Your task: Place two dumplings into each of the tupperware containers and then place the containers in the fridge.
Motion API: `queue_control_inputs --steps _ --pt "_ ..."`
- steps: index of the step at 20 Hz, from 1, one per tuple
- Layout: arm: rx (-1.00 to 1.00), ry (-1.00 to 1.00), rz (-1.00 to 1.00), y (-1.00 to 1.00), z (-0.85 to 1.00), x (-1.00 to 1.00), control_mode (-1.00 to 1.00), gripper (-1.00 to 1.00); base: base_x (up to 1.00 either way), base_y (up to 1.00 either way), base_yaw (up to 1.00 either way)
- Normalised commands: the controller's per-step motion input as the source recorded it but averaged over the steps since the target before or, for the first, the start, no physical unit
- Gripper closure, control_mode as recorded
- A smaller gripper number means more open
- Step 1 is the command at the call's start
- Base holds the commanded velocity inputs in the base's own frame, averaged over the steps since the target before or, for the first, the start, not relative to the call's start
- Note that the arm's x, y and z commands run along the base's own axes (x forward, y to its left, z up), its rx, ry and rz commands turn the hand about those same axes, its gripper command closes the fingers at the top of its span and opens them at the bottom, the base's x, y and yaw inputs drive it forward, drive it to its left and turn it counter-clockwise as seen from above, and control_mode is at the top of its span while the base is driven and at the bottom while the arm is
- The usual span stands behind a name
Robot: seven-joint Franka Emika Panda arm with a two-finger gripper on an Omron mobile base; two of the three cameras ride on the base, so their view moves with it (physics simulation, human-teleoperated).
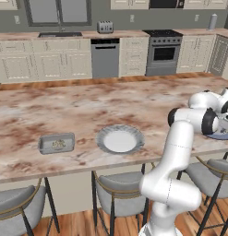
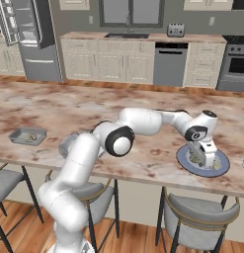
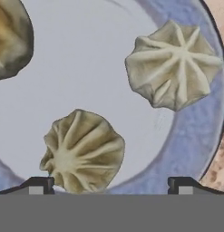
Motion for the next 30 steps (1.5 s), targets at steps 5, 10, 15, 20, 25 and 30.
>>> queue_control_inputs --steps 5,10,15,20,25,30 --pt "0.0 0.0 0.0 -0.01 0.0 0.19 -1.0 -1.0 0.0 0.0 0.0" --pt "0.0 0.0 0.0 -0.09 0.0 0.16 -1.0 -1.0 0.0 0.0 0.0" --pt "0.0 0.0 0.0 -0.07 0.0 0.01 -1.0 -1.0 0.0 0.0 0.0" --pt "0.0 0.0 0.0 0.0 -0.02 0.03 -1.0 -1.0 0.0 0.0 0.0" --pt "0.0 0.03 0.0 0.02 -0.02 0.0 -1.0 -1.0 0.0 0.0 0.0" --pt "0.0 0.05 0.0 0.1 -0.07 0.02 -1.0 -1.0 0.0 0.0 0.0"
